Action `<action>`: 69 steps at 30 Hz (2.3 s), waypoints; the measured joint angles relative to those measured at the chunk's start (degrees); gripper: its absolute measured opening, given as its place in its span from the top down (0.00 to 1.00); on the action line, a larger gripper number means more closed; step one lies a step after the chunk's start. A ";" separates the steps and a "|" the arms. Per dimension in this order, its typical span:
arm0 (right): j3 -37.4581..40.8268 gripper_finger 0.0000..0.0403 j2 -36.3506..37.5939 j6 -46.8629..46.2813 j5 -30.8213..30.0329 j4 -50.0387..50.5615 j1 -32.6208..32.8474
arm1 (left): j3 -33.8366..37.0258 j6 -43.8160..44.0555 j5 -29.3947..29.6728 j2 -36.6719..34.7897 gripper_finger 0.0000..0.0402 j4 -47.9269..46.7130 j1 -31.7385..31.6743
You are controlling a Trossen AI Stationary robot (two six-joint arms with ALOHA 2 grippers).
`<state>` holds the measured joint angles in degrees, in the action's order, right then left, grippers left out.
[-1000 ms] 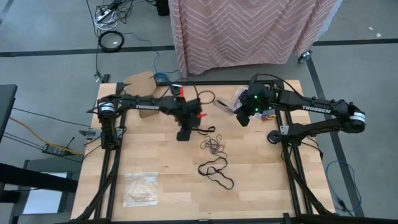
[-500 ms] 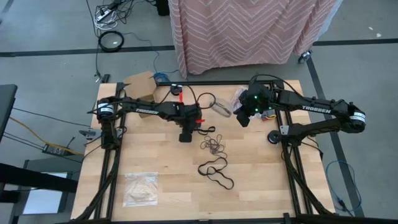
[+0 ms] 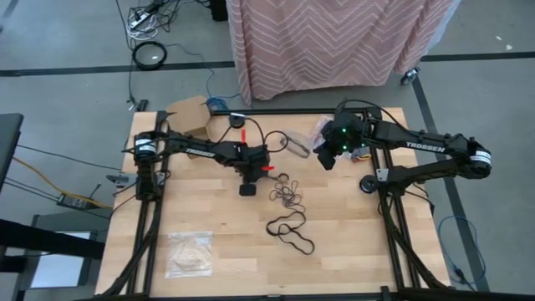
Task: Sort rubber bands
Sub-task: Put the black rubber band into the transparent zip bag
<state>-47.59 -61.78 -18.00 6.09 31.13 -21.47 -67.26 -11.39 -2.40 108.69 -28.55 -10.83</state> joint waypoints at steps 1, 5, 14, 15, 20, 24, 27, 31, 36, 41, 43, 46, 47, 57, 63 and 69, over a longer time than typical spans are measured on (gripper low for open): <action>0.00 1.00 0.00 0.00 0.00 -0.16 -0.01 | -0.20 1.68 -0.78 -0.26 0.96 -0.70 -0.32; 0.02 1.00 -0.02 -0.03 0.02 -0.52 -0.07 | -2.71 6.85 -3.54 -2.59 0.99 -5.40 -1.41; 0.02 1.00 0.00 0.00 1.06 -1.74 -0.07 | -14.37 11.61 -11.57 -14.79 0.99 -7.93 -3.26; 0.02 1.00 0.00 -0.02 1.07 -1.74 -0.07 | -15.89 12.23 -11.66 -15.72 0.99 -7.22 -3.43; 0.02 1.00 0.00 -0.07 1.09 -2.87 -0.07 | -21.83 18.97 -11.75 -17.93 1.00 2.07 -3.84; 0.02 1.00 0.00 -0.38 1.09 -4.28 -0.07 | -22.84 19.56 -12.31 -17.91 1.00 9.80 -3.80; 0.02 1.00 0.00 -0.42 1.09 -5.31 -0.07 | -22.84 18.79 -12.22 -17.56 1.00 13.88 -3.83; 0.02 1.00 0.00 -1.36 1.80 -6.20 -0.07 | -22.89 16.17 -11.58 -16.11 1.00 15.36 -5.00; 0.02 1.00 -0.07 -1.45 2.30 -6.22 0.50 | -22.85 15.93 -13.17 -13.31 1.00 15.42 -6.96; 0.02 1.00 -0.09 -1.84 2.54 -6.38 0.50 | -22.84 16.10 -17.15 -11.54 1.00 16.54 -8.02; 0.02 1.00 -0.09 -1.84 2.54 -6.40 0.50 | -22.84 16.14 -17.95 -11.50 1.00 16.59 -8.19; 0.02 1.00 -0.09 -1.84 2.51 -6.44 0.50 | -22.90 17.32 -19.25 -11.50 1.00 17.67 -8.21; 0.02 1.00 -0.09 -1.84 2.49 -6.35 0.50 | -23.17 17.51 -21.01 -11.50 1.00 17.58 -8.24; 0.02 1.00 -0.09 -1.46 2.53 -6.42 0.50 | -25.95 16.04 -26.83 -11.54 1.00 16.43 -8.23; 0.02 1.00 -0.09 -1.49 2.84 -6.44 0.50 | -25.97 15.76 -26.62 -11.24 1.00 15.95 -8.45; 0.02 1.00 -0.09 -1.55 3.12 -6.56 0.52 | -26.01 14.83 -26.74 -10.69 1.00 14.66 -9.07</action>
<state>-47.57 -61.87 -19.55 9.21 24.57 -20.95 -93.27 3.44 -29.15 98.00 -13.89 -19.90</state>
